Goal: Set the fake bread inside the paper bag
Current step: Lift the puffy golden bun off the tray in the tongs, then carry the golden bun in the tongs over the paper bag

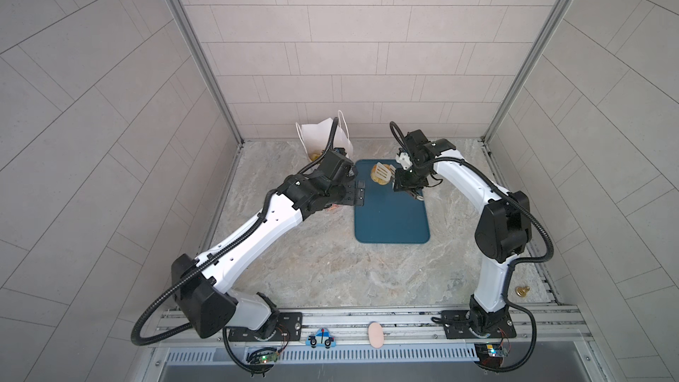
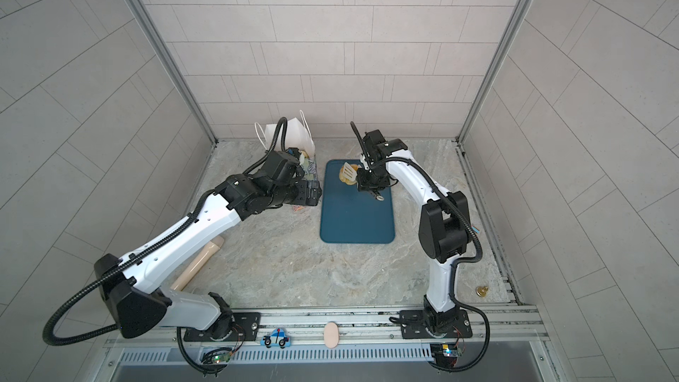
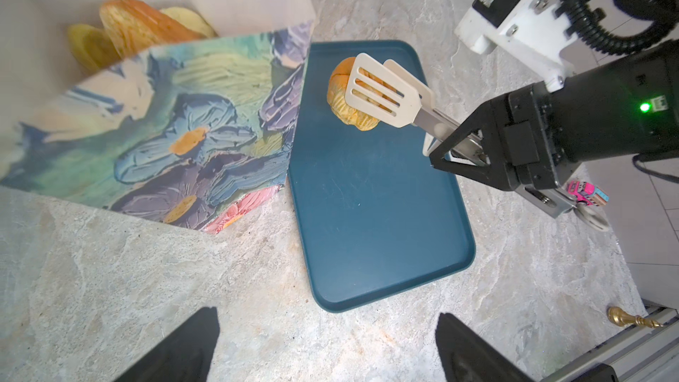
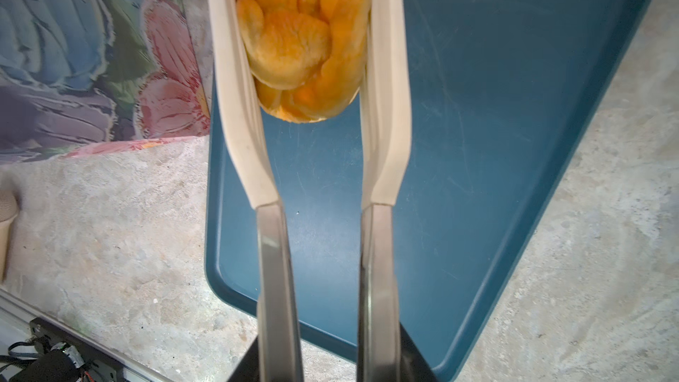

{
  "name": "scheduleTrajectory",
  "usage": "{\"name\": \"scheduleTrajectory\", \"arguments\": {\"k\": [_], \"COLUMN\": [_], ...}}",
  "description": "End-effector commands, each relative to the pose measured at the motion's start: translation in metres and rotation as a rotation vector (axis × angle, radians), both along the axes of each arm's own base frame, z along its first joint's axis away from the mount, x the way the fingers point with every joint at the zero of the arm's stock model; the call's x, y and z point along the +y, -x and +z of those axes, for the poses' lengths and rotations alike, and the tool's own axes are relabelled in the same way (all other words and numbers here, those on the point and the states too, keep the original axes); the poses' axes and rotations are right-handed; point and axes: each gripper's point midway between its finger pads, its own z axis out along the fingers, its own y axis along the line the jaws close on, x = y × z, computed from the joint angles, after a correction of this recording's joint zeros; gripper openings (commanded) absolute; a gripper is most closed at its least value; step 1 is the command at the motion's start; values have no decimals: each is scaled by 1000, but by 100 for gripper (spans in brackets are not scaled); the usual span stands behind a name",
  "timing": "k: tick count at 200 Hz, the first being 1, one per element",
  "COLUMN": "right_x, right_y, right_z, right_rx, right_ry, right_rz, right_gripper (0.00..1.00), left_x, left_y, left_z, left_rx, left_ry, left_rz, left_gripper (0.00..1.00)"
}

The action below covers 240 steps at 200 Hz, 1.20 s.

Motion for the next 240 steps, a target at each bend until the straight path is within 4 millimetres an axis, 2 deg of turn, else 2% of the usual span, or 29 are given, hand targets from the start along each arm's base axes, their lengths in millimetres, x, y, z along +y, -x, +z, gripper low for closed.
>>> {"name": "scheduleTrajectory", "arguments": {"k": [1,84,183,240], "right_x": [4,12,25,50], "right_y": [-1,-3,-4,7], "right_z": [44,104,196,238], "right_rx": [-106,-232,-437,-546], "right_ry": [-71,-170,-328,-404], "right_rz": [-6,-15,1,76], "right_gripper": [42,42,42,43], "left_x": [-1,12,42,61], "left_y": [-4,-8,-7,-7], "left_z": [21,55,107,121], "left_rx": [-46,-124,-203,-238], "left_ry": [6,20,43,62], "left_rz": [-9,13,41,80], "left_gripper": [100,100,100,100]}}
